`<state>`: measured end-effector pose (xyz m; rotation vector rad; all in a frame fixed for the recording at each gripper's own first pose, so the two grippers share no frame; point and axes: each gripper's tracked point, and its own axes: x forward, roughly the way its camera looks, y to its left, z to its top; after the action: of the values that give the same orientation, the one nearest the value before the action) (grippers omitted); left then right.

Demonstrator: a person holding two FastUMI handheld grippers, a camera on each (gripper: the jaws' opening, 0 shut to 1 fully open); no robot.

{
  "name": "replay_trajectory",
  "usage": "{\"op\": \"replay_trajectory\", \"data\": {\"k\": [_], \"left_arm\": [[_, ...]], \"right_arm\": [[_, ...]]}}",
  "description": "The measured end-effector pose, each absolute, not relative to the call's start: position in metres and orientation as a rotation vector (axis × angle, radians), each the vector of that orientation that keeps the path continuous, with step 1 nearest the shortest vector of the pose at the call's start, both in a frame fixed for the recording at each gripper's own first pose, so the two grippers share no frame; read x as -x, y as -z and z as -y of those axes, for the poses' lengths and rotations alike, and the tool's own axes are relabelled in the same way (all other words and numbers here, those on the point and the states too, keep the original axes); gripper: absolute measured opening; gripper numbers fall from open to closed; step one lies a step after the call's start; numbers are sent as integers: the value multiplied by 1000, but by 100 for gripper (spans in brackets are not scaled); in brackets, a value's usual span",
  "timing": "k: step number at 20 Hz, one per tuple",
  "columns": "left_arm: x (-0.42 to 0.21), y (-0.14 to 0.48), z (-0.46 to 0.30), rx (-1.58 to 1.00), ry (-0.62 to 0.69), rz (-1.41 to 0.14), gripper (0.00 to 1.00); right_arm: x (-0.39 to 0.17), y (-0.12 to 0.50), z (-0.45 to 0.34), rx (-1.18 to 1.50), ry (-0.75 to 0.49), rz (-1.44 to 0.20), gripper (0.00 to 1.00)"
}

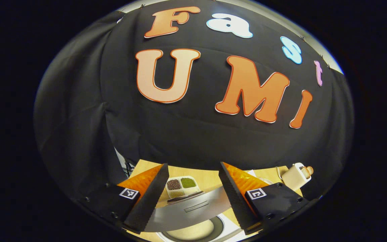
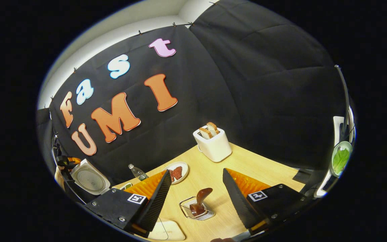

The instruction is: Close the left gripper, press the button to open the rice cooker; take a wooden spoon from the chopstick holder with the right hand, scoop a spoonful of rice and pour it into the rice cooker, then put the wooden spoon back into the chopstick holder.

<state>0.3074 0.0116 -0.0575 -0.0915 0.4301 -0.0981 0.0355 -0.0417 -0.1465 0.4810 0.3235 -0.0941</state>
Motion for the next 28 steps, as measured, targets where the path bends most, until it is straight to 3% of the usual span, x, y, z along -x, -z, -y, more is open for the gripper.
{"op": "replay_trajectory", "data": {"k": [9,15,28], "left_arm": [[-211,118,29,79,209,-534,100],[-165,179,41,79,199,-556,100],[-135,248,41,-24,145,-593,100]], "right_arm": [[-29,147,-6,-505,-36,-342,94],[-21,135,-23,-519,-89,-327,94],[-10,145,-21,-515,-99,-362,94]]}}
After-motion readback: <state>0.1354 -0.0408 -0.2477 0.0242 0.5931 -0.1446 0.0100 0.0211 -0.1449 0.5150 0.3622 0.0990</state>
